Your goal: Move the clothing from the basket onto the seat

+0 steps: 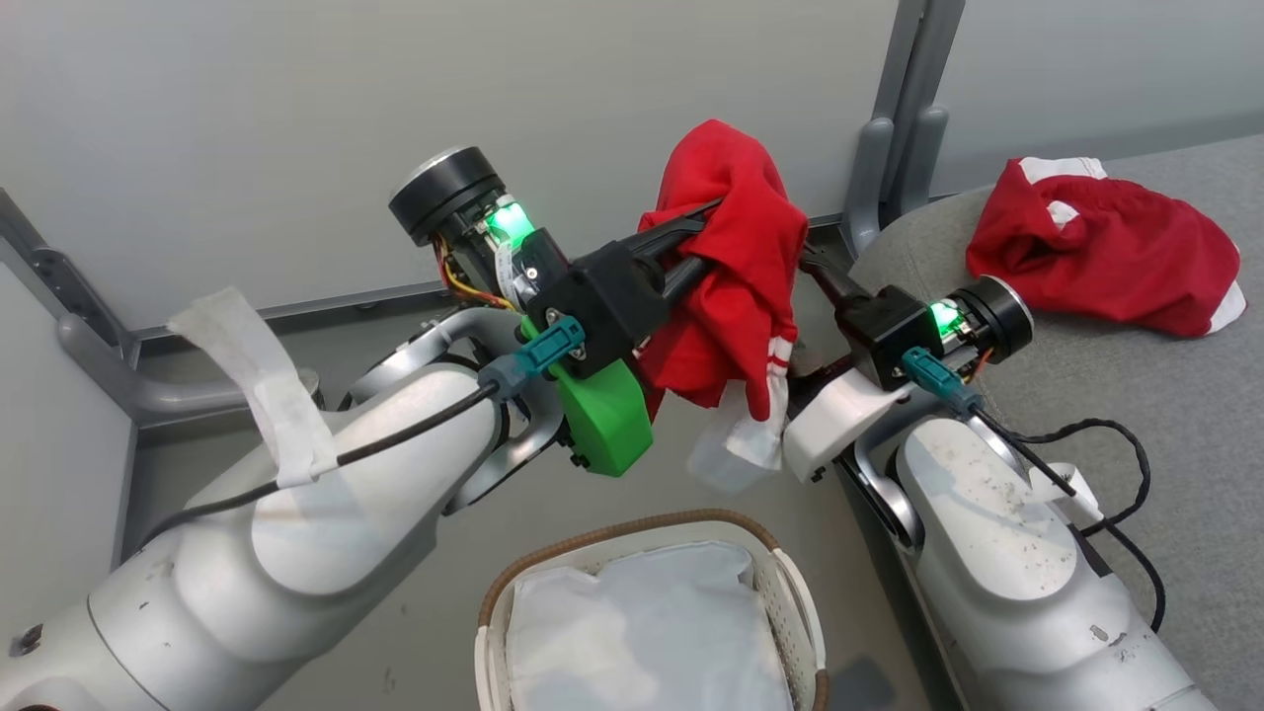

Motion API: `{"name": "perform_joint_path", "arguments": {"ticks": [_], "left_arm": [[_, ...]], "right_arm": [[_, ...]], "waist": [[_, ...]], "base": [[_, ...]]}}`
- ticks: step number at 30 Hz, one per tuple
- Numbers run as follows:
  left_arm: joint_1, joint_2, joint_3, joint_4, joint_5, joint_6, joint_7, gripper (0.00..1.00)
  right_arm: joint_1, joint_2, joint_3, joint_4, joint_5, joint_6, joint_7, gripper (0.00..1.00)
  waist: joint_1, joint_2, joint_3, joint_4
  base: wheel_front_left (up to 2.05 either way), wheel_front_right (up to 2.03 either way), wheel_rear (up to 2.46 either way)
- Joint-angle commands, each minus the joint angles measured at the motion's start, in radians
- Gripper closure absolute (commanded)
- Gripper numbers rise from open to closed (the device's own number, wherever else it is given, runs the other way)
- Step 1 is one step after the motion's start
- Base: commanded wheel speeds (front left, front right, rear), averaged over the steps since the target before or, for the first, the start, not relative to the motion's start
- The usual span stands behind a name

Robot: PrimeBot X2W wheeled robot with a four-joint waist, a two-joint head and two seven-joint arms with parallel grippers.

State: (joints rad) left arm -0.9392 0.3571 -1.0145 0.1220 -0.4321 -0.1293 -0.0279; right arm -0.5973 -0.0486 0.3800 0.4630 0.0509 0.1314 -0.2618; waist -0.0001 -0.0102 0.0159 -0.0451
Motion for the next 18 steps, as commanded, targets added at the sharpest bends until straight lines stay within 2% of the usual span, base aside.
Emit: {"name": "perform_joint_path", "arguments": {"ticks": [1,6,7,10,11,18], "left_arm": [[0.025,0.006,0.000,0.007,-0.011,0.008,-0.008,1.00],[0.077,0.020,0.015,0.031,-0.040,0.032,-0.036,1.00],[0.091,0.023,0.019,0.037,-0.045,0.039,-0.047,0.87],[0.131,0.027,0.027,0.057,-0.058,0.056,-0.083,0.08],[0.146,0.026,0.029,0.066,-0.060,0.065,-0.100,0.00],[0.276,-0.007,0.048,0.139,-0.094,0.129,-0.205,0.00]], "right_arm": [[-0.012,-0.003,0.001,0.003,0.008,-0.001,-0.005,1.00],[-0.015,-0.003,-0.007,0.000,0.011,-0.001,-0.005,1.00],[-0.012,-0.003,-0.010,-0.003,0.008,-0.001,-0.005,1.00],[-0.004,-0.003,-0.019,-0.008,0.001,-0.001,-0.005,1.00],[-0.001,-0.003,-0.023,-0.011,-0.001,-0.001,-0.005,1.00],[0.011,-0.003,-0.057,-0.031,-0.016,-0.001,-0.005,1.00]], "waist": [[0.0001,0.0102,-0.002,0.003],[0.0001,0.0102,-0.003,0.003],[0.0001,0.0102,-0.003,0.002],[0.0001,0.0102,-0.001,-0.002],[0.0001,0.0102,0.000,-0.004],[0.0001,0.0102,0.007,-0.013]], "base": [[0.00,0.00,0.00],[0.00,0.00,0.00],[0.00,0.00,0.00],[0.00,0.00,0.00],[0.00,0.00,0.00],[0.00,0.00,0.00]]}}
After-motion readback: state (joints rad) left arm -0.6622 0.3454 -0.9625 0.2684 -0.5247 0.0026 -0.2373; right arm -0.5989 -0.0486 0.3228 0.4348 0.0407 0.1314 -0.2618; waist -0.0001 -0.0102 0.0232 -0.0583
